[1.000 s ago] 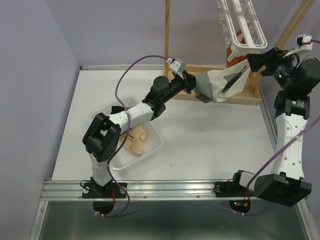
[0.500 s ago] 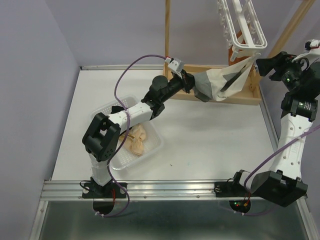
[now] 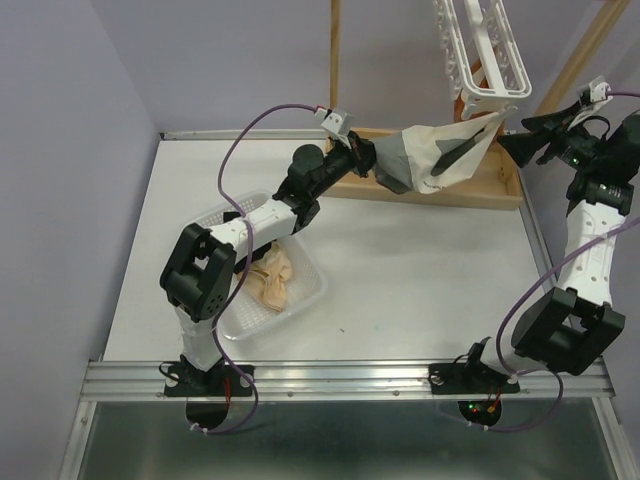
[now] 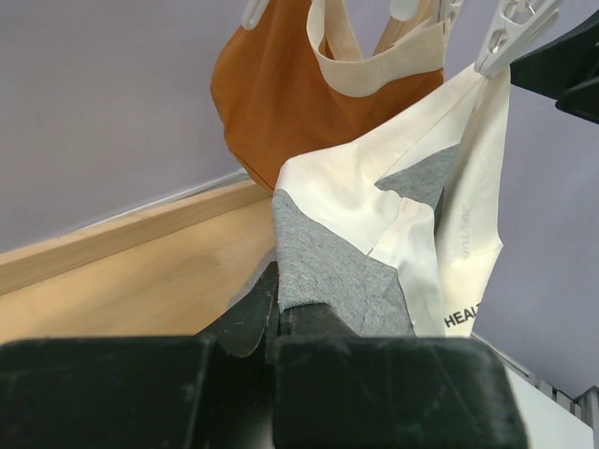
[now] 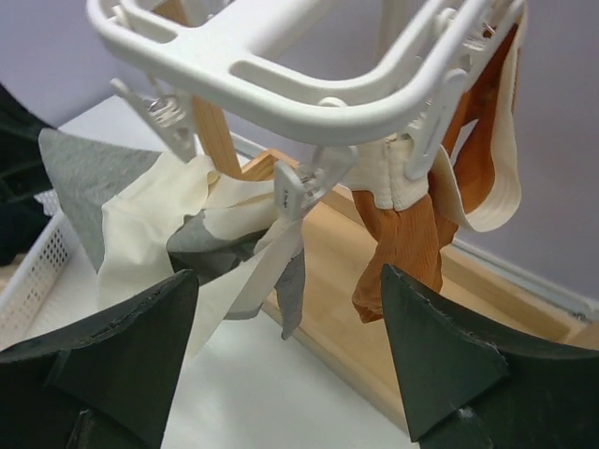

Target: Remove the underwear clipped to the hanger

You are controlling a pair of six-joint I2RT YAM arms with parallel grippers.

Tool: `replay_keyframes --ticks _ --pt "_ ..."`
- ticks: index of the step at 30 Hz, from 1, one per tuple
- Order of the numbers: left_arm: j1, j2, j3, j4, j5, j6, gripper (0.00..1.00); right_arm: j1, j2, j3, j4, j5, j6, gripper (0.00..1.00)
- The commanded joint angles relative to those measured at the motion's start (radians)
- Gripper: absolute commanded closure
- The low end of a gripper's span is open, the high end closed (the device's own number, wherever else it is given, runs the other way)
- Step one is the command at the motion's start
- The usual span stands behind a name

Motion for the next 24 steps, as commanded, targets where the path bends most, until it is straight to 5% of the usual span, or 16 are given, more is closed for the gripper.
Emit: replay_keyframes --ticks 1,5,24 --pt "0.005 -0.071 0.025 0.043 0.017 -0.003 1.00 -0.001 0.036 0.050 0.170 -0.169 -0.122 0.16" --pt "0.005 -0.066 0.030 0.036 0.023 -0.003 1.00 -0.001 0.058 -0.011 0.551 -0.160 0.174 0.16" --pt "0.005 -0.071 0.041 0.020 0.041 0.000 1.00 0.063 0.173 0.048 0.781 -0.150 0.361 0.17"
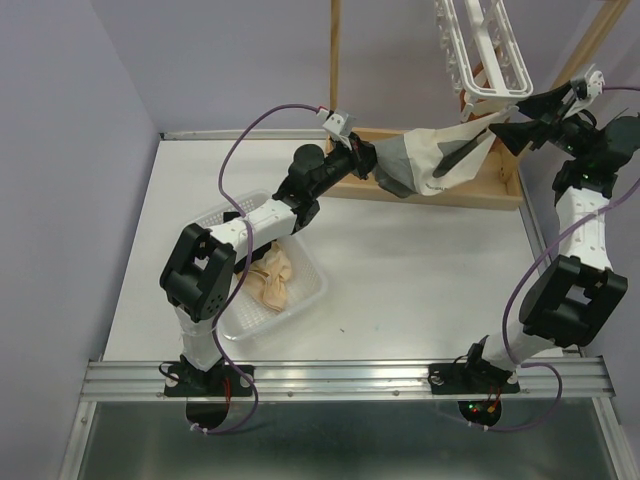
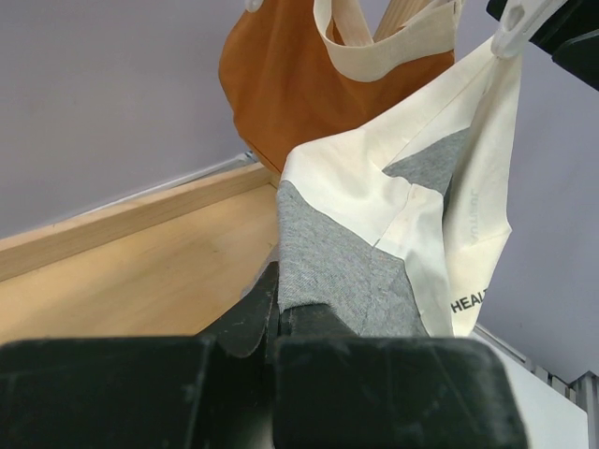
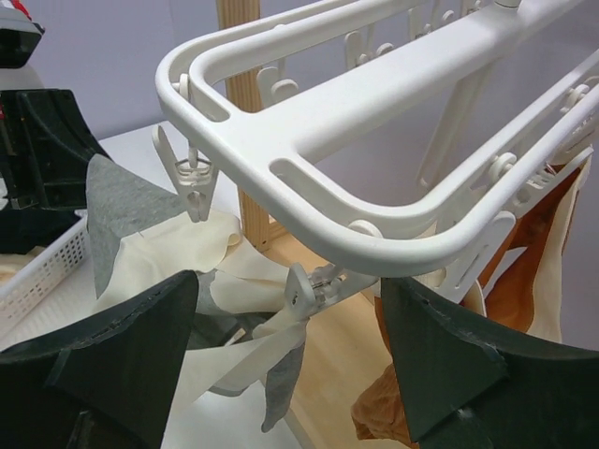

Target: Remove the underwear clipped to the hanger

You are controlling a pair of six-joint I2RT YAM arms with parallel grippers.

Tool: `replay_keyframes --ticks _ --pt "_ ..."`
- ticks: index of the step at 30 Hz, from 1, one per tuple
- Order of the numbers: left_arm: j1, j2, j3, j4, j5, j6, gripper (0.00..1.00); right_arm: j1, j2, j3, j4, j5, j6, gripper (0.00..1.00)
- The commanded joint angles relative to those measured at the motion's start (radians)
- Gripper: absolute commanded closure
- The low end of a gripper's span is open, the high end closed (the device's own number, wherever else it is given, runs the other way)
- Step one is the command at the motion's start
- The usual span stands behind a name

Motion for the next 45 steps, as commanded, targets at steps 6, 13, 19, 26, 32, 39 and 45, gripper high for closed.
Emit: replay_keyframes --ticks 6,13,19,26,32,39,45 --pt "-0.003 -0.069 0.040 0.047 0.017 0.005 1.00 0.023 0.006 0.057 0.155 0.005 0.097 0.18" --pt "-0.003 -0.069 0.040 0.046 0.014 0.003 1.00 0.023 0.012 0.067 0.166 0.018 0.140 0.23" --pt "-0.003 -0.072 0.039 0.044 0.010 0.005 1.00 0.023 0.015 0.069 0.167 0.019 0.162 0.34" --pt "-0.003 -0.069 0.042 0.037 0.004 0.006 1.00 0.025 0.008 0.061 0.167 0.028 0.175 0.51" --pt "-0.003 -0.068 0.043 0.034 0.002 0.006 1.00 0.023 0.000 0.054 0.169 0.045 0.180 0.71" --pt "-0.003 -0.080 0.040 0.028 0.002 0.011 1.00 0.023 -0.025 0.008 0.167 0.070 0.171 0.96" --pt "-0.003 -0.118 0.005 0.020 -0.001 0.026 1.00 0.023 -0.057 -0.037 0.164 0.107 0.160 0.56"
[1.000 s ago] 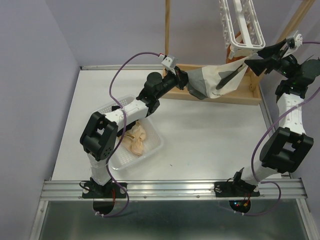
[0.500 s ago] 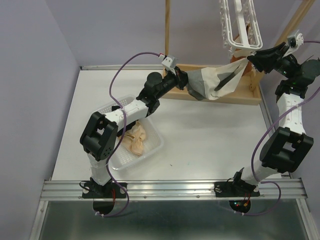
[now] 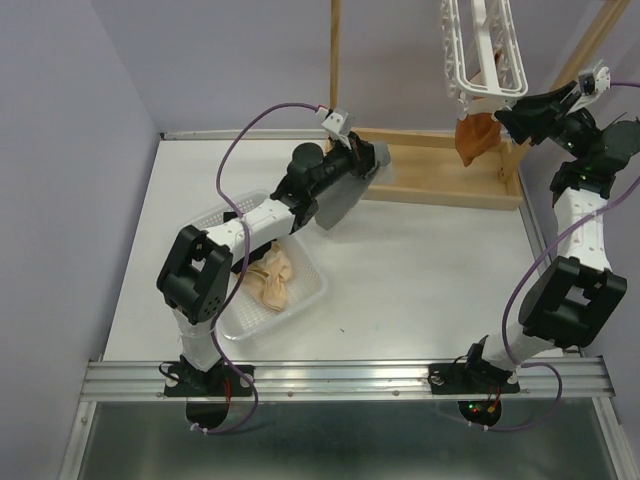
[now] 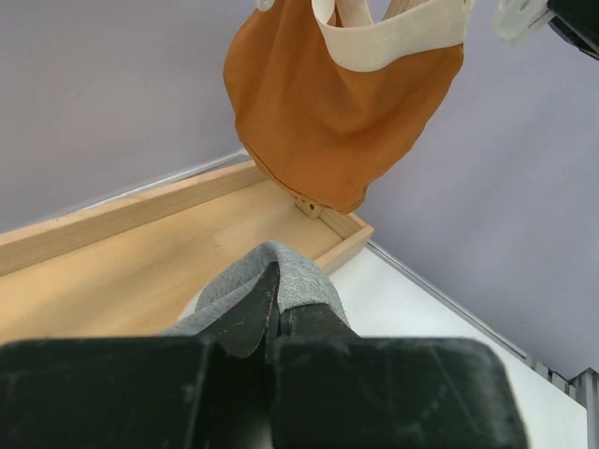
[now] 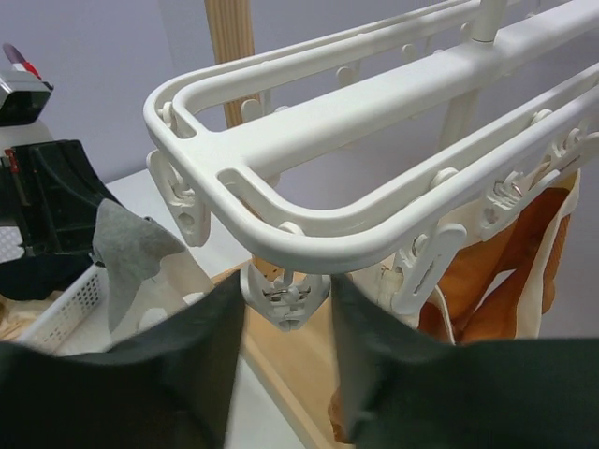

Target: Remove the underwear clipped to the hanger

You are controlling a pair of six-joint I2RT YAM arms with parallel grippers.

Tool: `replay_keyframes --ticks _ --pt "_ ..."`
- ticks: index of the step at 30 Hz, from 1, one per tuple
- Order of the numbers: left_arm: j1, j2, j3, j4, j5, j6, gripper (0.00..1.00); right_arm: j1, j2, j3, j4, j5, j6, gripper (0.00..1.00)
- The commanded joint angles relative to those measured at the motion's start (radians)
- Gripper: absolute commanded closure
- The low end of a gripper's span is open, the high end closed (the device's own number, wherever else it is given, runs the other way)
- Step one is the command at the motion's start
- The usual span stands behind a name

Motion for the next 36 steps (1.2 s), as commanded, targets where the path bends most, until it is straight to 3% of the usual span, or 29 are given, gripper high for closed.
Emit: replay_keyframes --ticks 1,4,7,15,22,26,30,36 --pt "-0.003 -0.117 -0.001 0.041 0.001 0.026 1.00 0.006 -0.071 -0.045 0.042 0.050 -0.017 0.45" --pt "-0.003 -0.166 -0.035 0.020 -0.010 0.046 1.00 0.007 -0.094 -0.079 0.033 0.073 -0.025 0.26" --pt "-0.003 -0.232 -0.079 -0.011 -0.025 0.073 1.00 0.007 -0.125 -0.114 -0.011 0.102 -0.067 0.16" --pt "-0.003 -0.483 -0.208 -0.210 -0.105 0.162 1.00 0.007 -0.217 -0.143 -0.465 0.216 -0.405 0.00" --pt "-0.003 -0.730 -0.280 -0.531 -0.255 0.233 1.00 0.003 -0.327 -0.290 -0.490 0.253 -0.445 0.00" --pt "-0.003 -0.851 -0.277 -0.713 -0.426 0.238 1.00 0.003 -0.373 -0.369 -0.554 0.305 -0.492 0.00" --pt "-0.001 -0.936 -0.291 -0.888 -0.564 0.201 1.00 0.003 -0.403 -0.390 -0.677 0.352 -0.578 0.00" --pt "0.005 -0.959 -0.349 -1.040 -0.688 0.012 1.00 0.004 -0.423 -0.413 -0.766 0.375 -0.637 0.00"
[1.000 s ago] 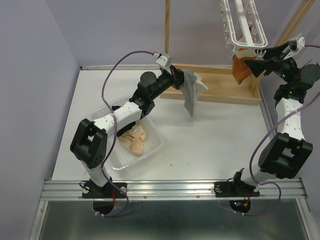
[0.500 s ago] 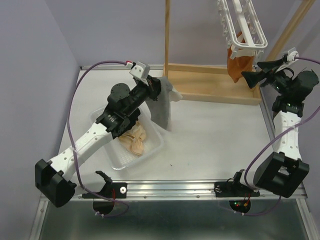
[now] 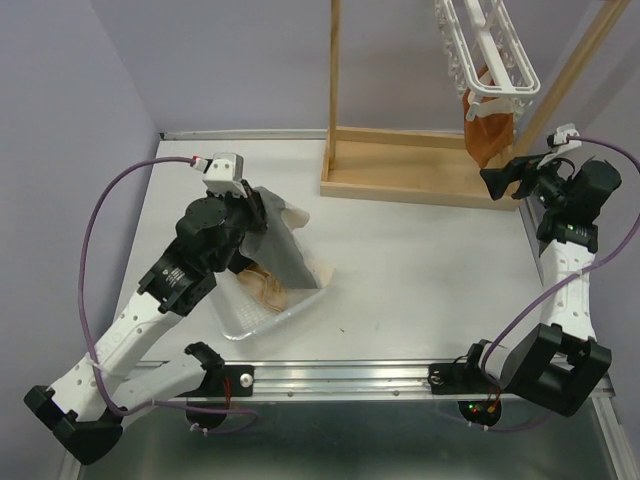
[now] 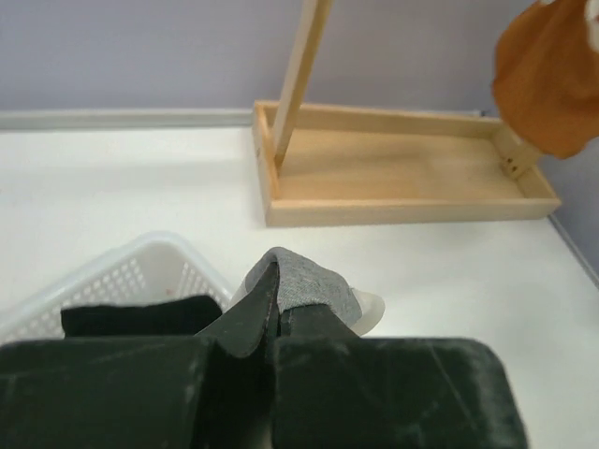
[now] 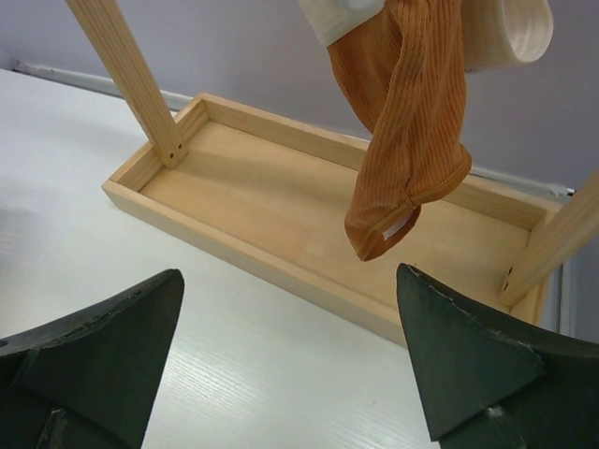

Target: Remove the underwear clipped to the hanger

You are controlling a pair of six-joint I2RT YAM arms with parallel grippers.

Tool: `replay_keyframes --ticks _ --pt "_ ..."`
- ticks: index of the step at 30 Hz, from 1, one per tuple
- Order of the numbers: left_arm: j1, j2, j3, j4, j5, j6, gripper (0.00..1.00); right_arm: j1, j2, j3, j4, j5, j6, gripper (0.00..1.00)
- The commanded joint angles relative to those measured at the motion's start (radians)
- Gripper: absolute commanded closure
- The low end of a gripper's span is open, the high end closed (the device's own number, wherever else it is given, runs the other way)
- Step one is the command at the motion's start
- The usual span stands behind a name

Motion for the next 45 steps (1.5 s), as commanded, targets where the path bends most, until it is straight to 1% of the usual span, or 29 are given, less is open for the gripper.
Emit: replay_keyframes --ticks 1,4,6,7,9,10,12,13,15,17,18,19,20,21,25,26,28,32,36,39,45 --pt "0.003 0.002 -0.033 -0.154 -0.125 -0.126 1.00 0.003 -0.027 -0.024 -0.062 0.031 -0.062 0.00" --pt "0.008 0.004 -0.029 -0.220 -0.200 -0.172 1.00 0.005 -0.024 -0.030 -0.076 0.036 -0.066 0.00" --pt "0.017 0.014 -0.027 -0.252 -0.210 -0.187 1.00 0.003 -0.024 -0.036 -0.079 0.034 -0.071 0.00" --pt "0.035 0.019 -0.035 -0.258 -0.191 -0.190 0.93 0.003 -0.021 -0.037 -0.081 0.028 -0.076 0.00" --pt "0.049 0.034 -0.049 -0.273 -0.171 -0.206 0.83 0.003 -0.021 -0.037 -0.079 0.029 -0.082 0.00" --pt "0.057 0.039 -0.061 -0.280 -0.165 -0.225 0.66 0.003 -0.022 -0.031 -0.079 0.034 -0.091 0.00" --pt "0.058 0.037 -0.066 -0.313 -0.168 -0.250 0.49 0.003 -0.022 -0.013 -0.079 0.054 -0.100 0.00" --pt "0.057 0.033 -0.066 -0.321 -0.171 -0.270 0.36 0.003 -0.022 -0.005 -0.079 0.060 -0.109 0.00" --pt "0.057 -0.001 -0.060 -0.330 -0.176 -0.276 0.27 0.005 -0.016 0.013 -0.076 0.091 -0.111 0.00" --pt "0.058 -0.032 -0.047 -0.326 -0.174 -0.278 0.15 0.003 -0.004 0.041 -0.071 0.106 -0.114 0.00" --pt "0.057 -0.062 -0.040 -0.320 -0.173 -0.275 0.14 0.003 0.002 0.047 -0.067 0.106 -0.112 0.00" --pt "0.058 -0.079 -0.026 -0.315 -0.167 -0.269 0.07 0.003 0.019 0.059 -0.049 0.111 -0.096 0.00" --pt "0.058 -0.105 -0.021 -0.309 -0.167 -0.267 0.04 0.003 0.024 0.064 -0.033 0.114 -0.080 0.00" --pt "0.057 -0.117 -0.015 -0.307 -0.165 -0.264 0.03 0.003 0.032 0.064 -0.012 0.114 -0.041 0.00" --pt "0.058 -0.160 0.006 -0.313 -0.162 -0.252 0.02 0.003 0.049 0.027 0.161 0.077 0.041 0.00" --pt "0.057 -0.164 0.008 -0.319 -0.167 -0.250 0.02 0.003 0.053 0.004 0.256 0.062 0.080 0.00" --pt "0.058 -0.177 0.008 -0.329 -0.165 -0.243 0.02 0.005 0.075 0.002 0.320 0.049 0.119 0.00" --pt "0.058 -0.216 -0.027 -0.277 -0.135 -0.226 0.01 0.005 0.140 0.050 0.378 0.062 0.150 0.00" --pt "0.057 -0.289 -0.099 -0.130 -0.078 -0.223 0.01 0.003 0.188 0.064 0.458 0.094 0.187 0.00" --pt "0.057 -0.320 -0.147 -0.051 -0.058 -0.232 0.01 0.005 0.208 0.075 0.491 0.126 0.196 0.01" --pt "0.058 -0.332 -0.205 0.088 -0.016 -0.235 0.01 0.023 0.286 0.134 0.538 0.143 0.230 0.06"
